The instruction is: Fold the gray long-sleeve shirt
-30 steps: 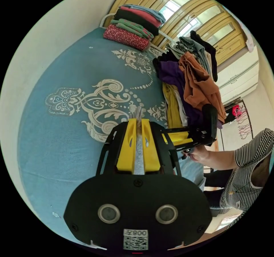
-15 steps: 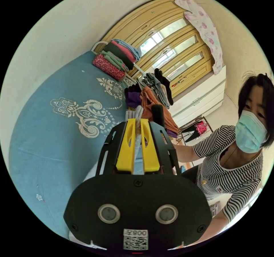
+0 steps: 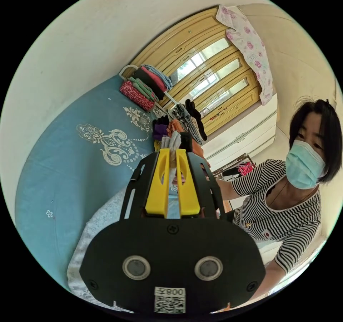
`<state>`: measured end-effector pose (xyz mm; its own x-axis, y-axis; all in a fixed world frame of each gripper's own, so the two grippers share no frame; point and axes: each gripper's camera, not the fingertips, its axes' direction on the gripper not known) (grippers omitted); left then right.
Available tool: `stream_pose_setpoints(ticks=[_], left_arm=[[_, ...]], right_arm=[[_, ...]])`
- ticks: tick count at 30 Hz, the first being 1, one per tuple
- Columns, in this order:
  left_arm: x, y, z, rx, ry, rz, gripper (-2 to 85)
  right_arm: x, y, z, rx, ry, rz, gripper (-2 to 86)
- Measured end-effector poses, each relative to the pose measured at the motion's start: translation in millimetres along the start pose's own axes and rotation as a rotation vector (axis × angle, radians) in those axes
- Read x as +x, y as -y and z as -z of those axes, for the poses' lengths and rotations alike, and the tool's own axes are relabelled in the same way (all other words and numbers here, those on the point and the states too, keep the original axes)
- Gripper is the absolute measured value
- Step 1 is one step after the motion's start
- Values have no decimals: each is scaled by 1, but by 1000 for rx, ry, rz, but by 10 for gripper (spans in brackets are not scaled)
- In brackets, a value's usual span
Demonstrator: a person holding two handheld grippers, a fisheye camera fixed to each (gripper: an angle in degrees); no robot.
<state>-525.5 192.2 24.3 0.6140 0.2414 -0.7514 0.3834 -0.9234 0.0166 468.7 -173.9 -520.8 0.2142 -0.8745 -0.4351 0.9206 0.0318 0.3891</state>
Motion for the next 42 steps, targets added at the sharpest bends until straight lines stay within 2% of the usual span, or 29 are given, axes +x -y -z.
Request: stream_pose_setpoints(ticks=[5,9,17,21,28,37,42], left_arm=[[29,-29,41,-2,15,-16,30],[69,-62,80,-6,37,-70,30],[147,-186,198,120,223,-18,29],[170,-284,245,173,338,159,30],[183,-443,290,286,408,459,30],[195,-585,316,398,425,637,32],[201,-648,321,377,451,760,35]], right_arm=[[-77,17,6,11,-117,84,11],[-145,37,-27,-49,-139,176,9],[-238,79,-141,-169,0,297,8],[-277,79,-232,-330,71,326,8],[-318,67,-363,-593,104,308,9],[-375,64,-471,-819,69,396,9],[-400,57,-515,-938,-6,481,10]])
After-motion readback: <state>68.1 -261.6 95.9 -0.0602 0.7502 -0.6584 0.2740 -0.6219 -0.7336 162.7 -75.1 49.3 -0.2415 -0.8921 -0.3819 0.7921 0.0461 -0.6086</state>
